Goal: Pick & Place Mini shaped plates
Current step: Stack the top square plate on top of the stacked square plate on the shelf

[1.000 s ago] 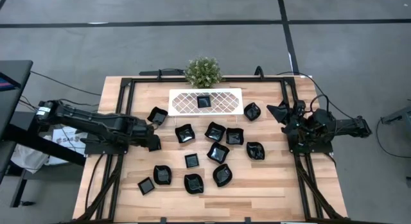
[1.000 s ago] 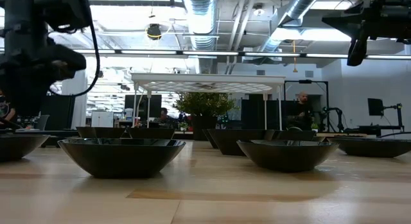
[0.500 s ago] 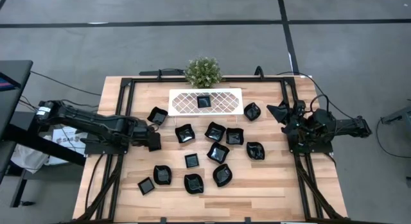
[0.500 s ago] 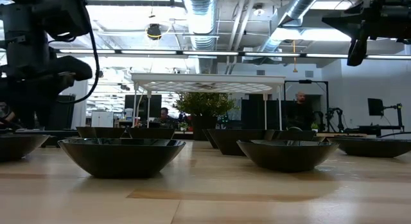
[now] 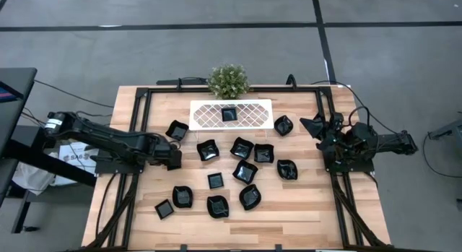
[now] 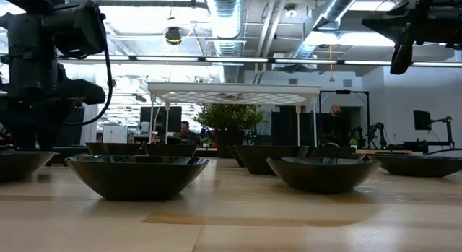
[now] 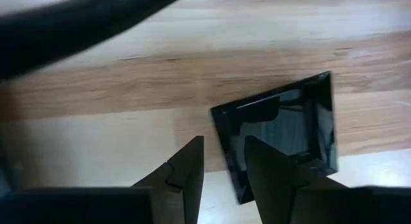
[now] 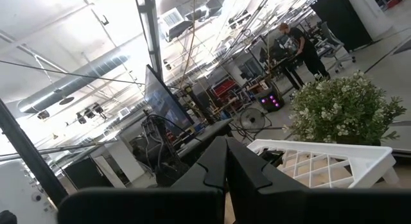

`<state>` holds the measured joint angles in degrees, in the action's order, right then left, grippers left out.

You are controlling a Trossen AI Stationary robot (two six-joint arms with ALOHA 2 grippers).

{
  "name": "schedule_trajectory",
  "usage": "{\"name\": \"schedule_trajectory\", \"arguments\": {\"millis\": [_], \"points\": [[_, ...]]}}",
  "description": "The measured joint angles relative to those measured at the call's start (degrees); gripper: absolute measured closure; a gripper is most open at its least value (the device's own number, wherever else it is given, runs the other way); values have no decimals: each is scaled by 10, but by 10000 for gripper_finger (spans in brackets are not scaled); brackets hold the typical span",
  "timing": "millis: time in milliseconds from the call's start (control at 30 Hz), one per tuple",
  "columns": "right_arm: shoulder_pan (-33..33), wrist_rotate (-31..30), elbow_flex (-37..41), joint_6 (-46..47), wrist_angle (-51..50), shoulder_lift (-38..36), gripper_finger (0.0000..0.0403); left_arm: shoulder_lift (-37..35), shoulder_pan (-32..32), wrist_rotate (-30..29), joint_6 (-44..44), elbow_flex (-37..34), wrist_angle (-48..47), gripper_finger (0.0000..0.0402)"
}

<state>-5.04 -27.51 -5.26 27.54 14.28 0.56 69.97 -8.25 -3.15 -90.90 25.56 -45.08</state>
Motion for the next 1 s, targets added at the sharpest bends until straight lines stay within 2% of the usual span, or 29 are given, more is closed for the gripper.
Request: {"name": "schedule_trajectory", "arguments": {"millis": [567, 1000], "points": [[0, 0, 0, 0, 0, 0, 403, 49, 0, -3, 0, 1, 31, 292], [0, 0, 0, 0, 0, 0, 403, 45, 0, -3, -11, 1, 30, 356]]}}
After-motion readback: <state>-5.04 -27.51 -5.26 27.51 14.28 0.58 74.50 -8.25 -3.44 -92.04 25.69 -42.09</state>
